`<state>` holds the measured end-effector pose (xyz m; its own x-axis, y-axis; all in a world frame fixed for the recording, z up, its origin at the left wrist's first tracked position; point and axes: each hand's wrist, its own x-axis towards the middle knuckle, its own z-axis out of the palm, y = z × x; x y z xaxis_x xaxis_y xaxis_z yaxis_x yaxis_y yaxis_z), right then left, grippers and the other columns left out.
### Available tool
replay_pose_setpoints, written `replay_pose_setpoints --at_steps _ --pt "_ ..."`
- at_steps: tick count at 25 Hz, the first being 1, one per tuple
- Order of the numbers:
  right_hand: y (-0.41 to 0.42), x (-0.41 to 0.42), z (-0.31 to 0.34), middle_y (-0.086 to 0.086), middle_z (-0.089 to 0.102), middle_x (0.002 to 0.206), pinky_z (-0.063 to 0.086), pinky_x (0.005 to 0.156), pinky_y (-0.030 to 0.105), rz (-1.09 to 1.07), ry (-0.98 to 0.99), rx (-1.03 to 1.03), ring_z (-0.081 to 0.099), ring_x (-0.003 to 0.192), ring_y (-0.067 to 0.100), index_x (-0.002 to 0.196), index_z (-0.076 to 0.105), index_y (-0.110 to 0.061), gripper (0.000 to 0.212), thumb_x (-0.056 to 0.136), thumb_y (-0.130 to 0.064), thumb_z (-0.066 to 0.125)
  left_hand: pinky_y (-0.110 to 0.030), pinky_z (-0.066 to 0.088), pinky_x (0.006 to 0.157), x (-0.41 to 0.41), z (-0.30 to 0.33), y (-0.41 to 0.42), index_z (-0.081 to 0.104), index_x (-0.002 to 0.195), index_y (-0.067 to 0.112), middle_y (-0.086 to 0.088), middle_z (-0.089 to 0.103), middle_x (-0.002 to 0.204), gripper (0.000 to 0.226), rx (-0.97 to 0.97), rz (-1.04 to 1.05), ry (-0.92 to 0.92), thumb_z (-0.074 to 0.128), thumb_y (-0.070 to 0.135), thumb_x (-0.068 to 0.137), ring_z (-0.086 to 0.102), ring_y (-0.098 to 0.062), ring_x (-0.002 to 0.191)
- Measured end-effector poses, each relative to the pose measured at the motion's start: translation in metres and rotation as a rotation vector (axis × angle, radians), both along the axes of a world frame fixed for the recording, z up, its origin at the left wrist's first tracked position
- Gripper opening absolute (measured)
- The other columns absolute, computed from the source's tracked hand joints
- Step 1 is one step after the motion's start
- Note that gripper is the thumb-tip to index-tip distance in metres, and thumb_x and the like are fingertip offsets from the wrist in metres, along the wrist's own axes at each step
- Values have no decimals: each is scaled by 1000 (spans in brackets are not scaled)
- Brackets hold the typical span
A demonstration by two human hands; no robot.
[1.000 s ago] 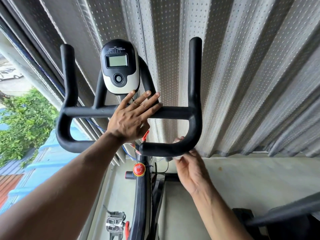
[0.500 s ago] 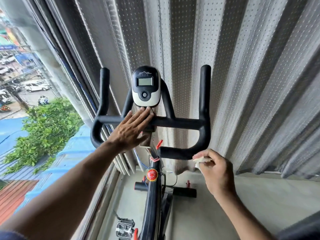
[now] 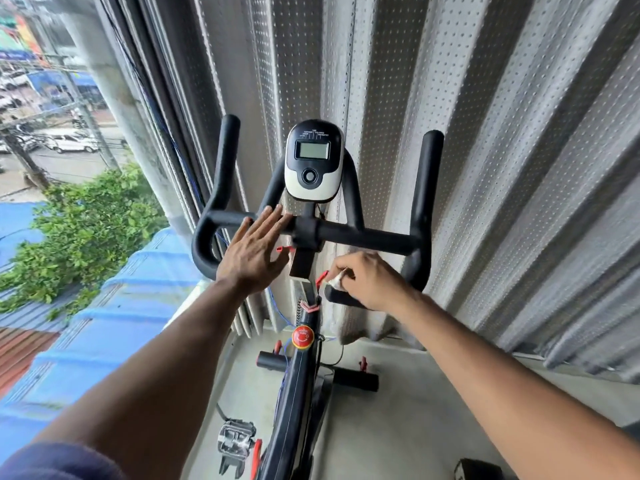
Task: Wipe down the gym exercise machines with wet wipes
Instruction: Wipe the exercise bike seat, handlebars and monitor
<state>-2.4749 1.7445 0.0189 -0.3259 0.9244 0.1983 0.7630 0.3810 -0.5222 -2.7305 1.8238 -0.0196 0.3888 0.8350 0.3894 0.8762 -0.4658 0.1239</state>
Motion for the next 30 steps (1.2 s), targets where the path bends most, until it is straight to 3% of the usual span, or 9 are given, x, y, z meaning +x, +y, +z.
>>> replay_pose_setpoints --at_steps 5,8,11,15,19,22,25,27,30 --pt "-21 73 0 0 73 92 50 80 31 -16 -220 88 66 84 15 88 72 -12 23 83 6 59 -46 9 131 -4 -3 1 14 166 31 8 8 172 75 16 -6 -10 30 61 100 4 -12 160" --pt "-24 96 4 -4 64 77 54 72 39 132 -528 317 60 74 19 79 63 -15 29 81 5 42 -47 10 130 -4 -5 4 13 166 33 9 8 173 74 14 -15 -16 34 59 100 4 -11 160" --pt "-11 117 15 -6 56 71 43 69 36 141 -678 458 45 77 18 74 59 -18 32 84 9 44 -47 10 131 -4 -6 3 12 166 33 10 8 173 75 8 -10 -26 33 60 99 3 -10 160" --pt "0 112 17 -1 51 70 37 47 32 28 -682 414 40 74 17 71 57 -12 31 80 17 51 -47 10 130 -5 -6 4 13 166 33 9 9 173 76 12 -15 -32 36 58 99 3 -10 160" --pt "-26 63 -2 -1 51 74 47 66 38 -14 -432 237 49 73 19 74 48 -16 28 79 11 48 -49 13 130 -4 -7 4 14 166 33 8 11 173 75 17 -10 -32 38 56 99 5 -10 160" --pt "-21 18 -8 3 56 76 46 59 38 -32 -260 229 54 71 25 77 49 -13 24 80 10 49 -50 14 130 -6 -6 3 13 166 33 8 11 173 76 13 -11 -22 39 54 98 5 -11 160" --pt "-10 -9 -13 6 57 75 49 54 39 100 -287 318 51 75 24 78 53 -11 24 79 7 37 -50 14 130 -4 -3 2 15 166 32 8 12 173 75 5 -16 -36 35 56 98 6 -11 160" --pt "-5 -11 -11 -1 42 67 35 44 27 279 -368 417 40 68 17 70 42 -17 29 80 7 30 -50 14 130 -5 -4 2 17 166 32 7 14 173 74 11 -21 -49 32 57 98 7 -11 160" --pt "6 -12 -7 -6 27 70 19 50 23 479 -465 566 29 66 12 69 36 -22 44 78 18 50 -50 15 130 -6 -4 3 20 166 31 7 16 172 74 26 -24 -63 31 57 98 8 -11 160"
